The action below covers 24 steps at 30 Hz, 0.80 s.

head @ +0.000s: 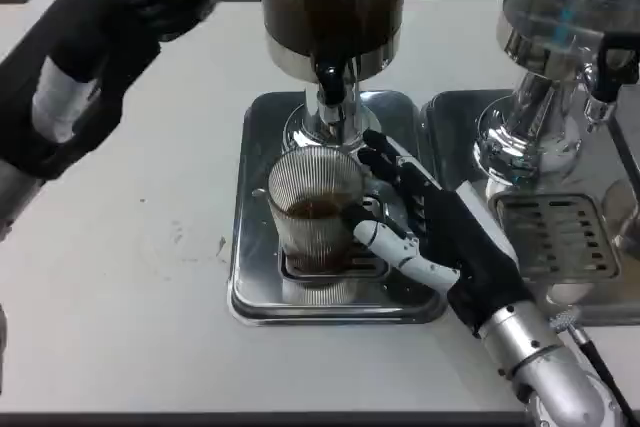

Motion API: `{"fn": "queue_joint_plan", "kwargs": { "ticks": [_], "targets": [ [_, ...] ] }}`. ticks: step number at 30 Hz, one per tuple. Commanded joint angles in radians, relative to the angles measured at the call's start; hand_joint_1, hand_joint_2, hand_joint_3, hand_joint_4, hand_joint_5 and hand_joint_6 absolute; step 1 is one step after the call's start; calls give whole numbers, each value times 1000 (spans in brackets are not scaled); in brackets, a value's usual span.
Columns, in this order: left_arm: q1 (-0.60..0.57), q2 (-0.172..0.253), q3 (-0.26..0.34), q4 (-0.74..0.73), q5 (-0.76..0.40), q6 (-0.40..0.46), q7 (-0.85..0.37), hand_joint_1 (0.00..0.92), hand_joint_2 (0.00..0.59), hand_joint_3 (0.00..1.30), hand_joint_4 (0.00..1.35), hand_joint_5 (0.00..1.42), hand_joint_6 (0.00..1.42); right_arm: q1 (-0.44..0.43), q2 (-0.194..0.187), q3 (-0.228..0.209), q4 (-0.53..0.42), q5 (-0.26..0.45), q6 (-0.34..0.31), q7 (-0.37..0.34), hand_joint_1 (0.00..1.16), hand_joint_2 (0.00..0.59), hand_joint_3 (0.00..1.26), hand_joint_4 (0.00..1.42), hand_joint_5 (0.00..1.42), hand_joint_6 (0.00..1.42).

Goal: Grasp the cup under the faucet to collect the drink, then remove the cup.

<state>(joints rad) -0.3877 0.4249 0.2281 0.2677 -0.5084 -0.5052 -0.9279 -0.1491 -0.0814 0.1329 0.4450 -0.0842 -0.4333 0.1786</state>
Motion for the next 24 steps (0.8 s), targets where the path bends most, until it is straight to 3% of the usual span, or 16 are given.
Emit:
{"fn": "queue_joint_plan", "kwargs": {
  "ticks": [1,12,24],
  "targets": [
    [66,3,49,-30,14,-25,45,0,77,263,204,255,211,12,2,-8,-15,12,-19,1,530,260,83,102,50,65],
    [199,22,77,106,145,-99,112,0,67,224,152,220,174,29,-9,-6,-41,-3,-23,-1,547,239,41,60,20,40],
    [230,35,65,286,222,-153,154,0,75,215,145,210,173,20,-16,12,-30,-52,-41,-17,602,206,0,5,0,1]
  ]
}}
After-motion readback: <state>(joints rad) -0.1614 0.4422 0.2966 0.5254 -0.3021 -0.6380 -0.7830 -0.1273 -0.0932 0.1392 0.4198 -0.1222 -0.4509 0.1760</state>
